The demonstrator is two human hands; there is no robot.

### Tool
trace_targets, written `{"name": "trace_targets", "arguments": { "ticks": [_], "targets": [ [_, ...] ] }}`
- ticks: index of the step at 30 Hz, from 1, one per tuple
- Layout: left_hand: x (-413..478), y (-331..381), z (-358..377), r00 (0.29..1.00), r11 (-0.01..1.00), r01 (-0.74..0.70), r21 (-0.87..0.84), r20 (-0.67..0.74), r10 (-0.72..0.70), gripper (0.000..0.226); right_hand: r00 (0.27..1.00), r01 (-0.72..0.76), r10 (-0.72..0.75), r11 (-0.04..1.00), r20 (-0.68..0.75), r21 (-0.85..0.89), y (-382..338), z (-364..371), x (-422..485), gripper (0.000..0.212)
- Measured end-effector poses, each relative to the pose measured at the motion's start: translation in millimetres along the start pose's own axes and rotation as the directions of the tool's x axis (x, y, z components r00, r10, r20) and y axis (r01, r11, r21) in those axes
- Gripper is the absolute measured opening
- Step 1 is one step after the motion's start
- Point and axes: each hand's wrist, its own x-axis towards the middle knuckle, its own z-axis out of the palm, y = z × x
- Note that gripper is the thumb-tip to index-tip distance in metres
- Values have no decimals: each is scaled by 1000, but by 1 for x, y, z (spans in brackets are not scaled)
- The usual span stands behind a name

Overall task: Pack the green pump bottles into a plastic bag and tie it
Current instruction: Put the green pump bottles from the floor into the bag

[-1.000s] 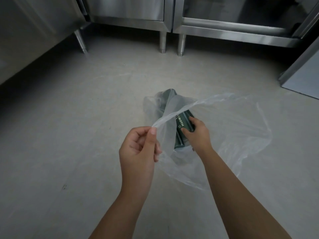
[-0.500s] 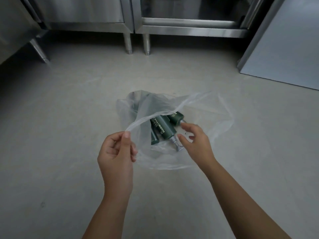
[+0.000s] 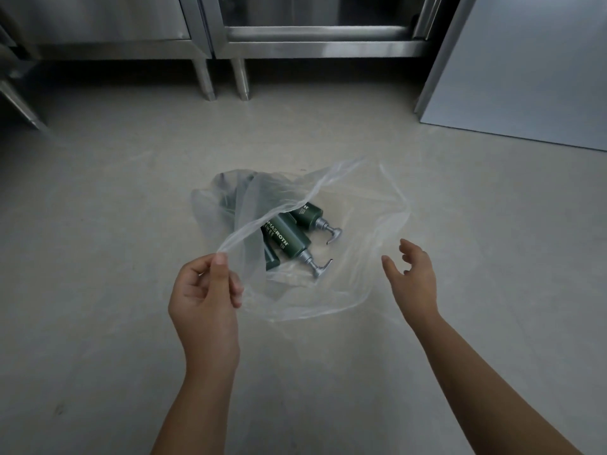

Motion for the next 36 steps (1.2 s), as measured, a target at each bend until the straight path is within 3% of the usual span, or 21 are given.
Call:
{"name": "trace_targets", "arguments": {
  "ticks": [10,17,22,27,29,32,36],
  "targets": [
    [3,2,-3,999,999,-21,25,-29,22,20,986,-145,161,955,-44,259,-8,24,20,52],
    [3,5,-9,998,998,-39,49,-42,41,18,929,-227,341,831,-143,507,-22,43,35,36],
    [4,5,-13,998,997,-58,53,-35,60,18,917,-214,361,804,-169,554,-23,49,43,22],
    [11,7,-16,988,987,-149,67,-28,151,19,930,-155,302,838,-208,523,-23,40,36,8],
    [19,11,-13,973,968,-227,105,-6,229,20,947,-81,213,884,-241,461,-28,32,34,14],
    [41,27,-4,938,923,-347,167,71,340,23,965,25,79,923,-252,384,-42,16,30,28],
    [87,67,18,872,855,-477,206,234,430,31,967,155,-75,933,-243,326,-80,2,28,14]
  ]
}}
